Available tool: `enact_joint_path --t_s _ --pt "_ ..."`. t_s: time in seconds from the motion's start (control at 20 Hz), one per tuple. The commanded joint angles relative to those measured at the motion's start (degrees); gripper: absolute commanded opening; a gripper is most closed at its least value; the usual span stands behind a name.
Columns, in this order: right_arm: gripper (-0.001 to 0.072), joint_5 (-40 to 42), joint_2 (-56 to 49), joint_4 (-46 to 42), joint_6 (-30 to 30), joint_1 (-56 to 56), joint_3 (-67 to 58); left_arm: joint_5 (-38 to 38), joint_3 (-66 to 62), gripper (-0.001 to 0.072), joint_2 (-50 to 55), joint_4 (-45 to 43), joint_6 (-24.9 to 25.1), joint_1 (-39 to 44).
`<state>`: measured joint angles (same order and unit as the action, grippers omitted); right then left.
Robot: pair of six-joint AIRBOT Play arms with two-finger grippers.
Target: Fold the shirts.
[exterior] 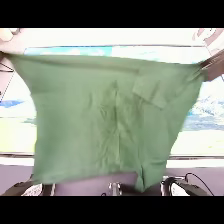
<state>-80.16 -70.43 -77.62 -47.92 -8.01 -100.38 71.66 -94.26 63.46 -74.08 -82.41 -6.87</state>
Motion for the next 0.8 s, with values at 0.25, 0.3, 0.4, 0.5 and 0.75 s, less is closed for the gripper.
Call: enact_joint_path --t_s 0.25,0.3,0.4,0.5,0.75 --pt "0.0024 21.8 -27.5 -0.8 -9.0 8.3 3.0 -5.7 5.2 0.0028 26.8 -0.6 0.2 0.5" --pt "0.0024 26.6 -28.0 -0.9 -10.4 8.3 3.0 -7.7 4.6 0.0028 28.2 -0.6 0.2 0.5" --pt "0.0024 35.6 -28.3 -1.3 -10.6 7.9 3.0 -13.3 3.8 0.0027 29.7 -0.5 0.0 0.5" --pt "0.0024 42.7 -28.3 -1.2 -11.7 7.1 3.0 -19.3 3.4 0.0028 30.2 0.0 -0.2 0.5" --pt "0.0026 32.9 -29.6 -1.0 -14.0 5.3 3.0 -17.4 3.5 0.0028 32.9 3.1 -1.7 1.3"
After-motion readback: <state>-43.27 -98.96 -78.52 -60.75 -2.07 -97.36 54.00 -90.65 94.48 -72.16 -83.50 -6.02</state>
